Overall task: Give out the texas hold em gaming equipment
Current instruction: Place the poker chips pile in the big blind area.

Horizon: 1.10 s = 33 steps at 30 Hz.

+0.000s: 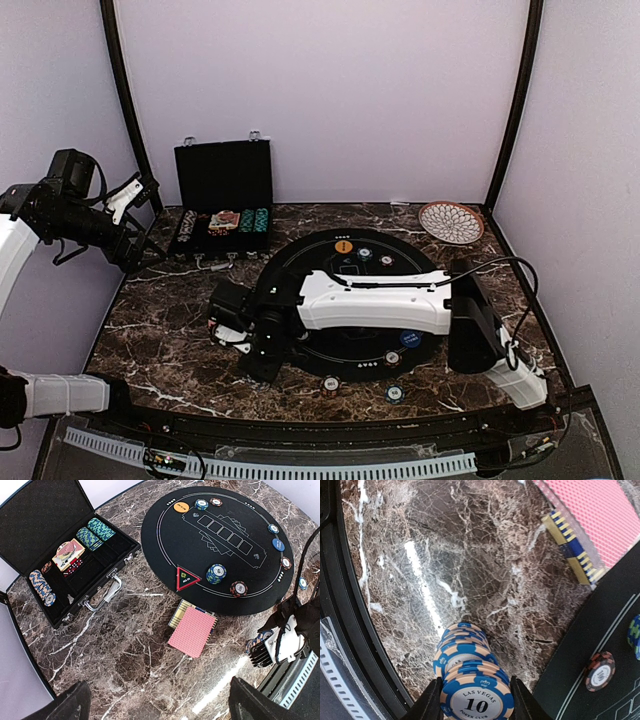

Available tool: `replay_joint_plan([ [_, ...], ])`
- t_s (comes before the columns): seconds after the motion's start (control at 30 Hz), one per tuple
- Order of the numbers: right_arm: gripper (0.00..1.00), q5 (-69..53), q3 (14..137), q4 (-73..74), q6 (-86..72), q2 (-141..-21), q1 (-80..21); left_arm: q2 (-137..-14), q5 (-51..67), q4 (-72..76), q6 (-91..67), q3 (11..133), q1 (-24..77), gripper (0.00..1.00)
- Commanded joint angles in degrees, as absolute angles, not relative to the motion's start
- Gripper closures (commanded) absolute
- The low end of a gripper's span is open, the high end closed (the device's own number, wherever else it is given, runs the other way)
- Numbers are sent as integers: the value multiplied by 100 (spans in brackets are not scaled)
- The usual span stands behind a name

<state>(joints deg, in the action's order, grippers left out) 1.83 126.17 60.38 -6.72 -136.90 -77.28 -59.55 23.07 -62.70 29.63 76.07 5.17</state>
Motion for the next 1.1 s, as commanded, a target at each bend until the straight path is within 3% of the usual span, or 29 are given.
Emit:
replay_joint_plan([
  [0.0, 76, 464, 12824, 6064, -784, -13111, -7706, -5921, 2350, -6346, 3032, 7614, 546, 1],
  [0.5, 85, 1480, 11462, 5421, -1299, -12164, -5620, -5968, 2402, -6339, 3011, 7651, 545, 1],
  [0.73, 84, 1718, 11792, 5301, -1353, -12819, -4710, -6022, 2468, -6299, 2997, 7656, 547, 1],
  [1.07, 83, 1680, 12618, 4983, -1486, -14030, -4223, -6190, 2463, -6224, 2986, 7763, 545, 1],
])
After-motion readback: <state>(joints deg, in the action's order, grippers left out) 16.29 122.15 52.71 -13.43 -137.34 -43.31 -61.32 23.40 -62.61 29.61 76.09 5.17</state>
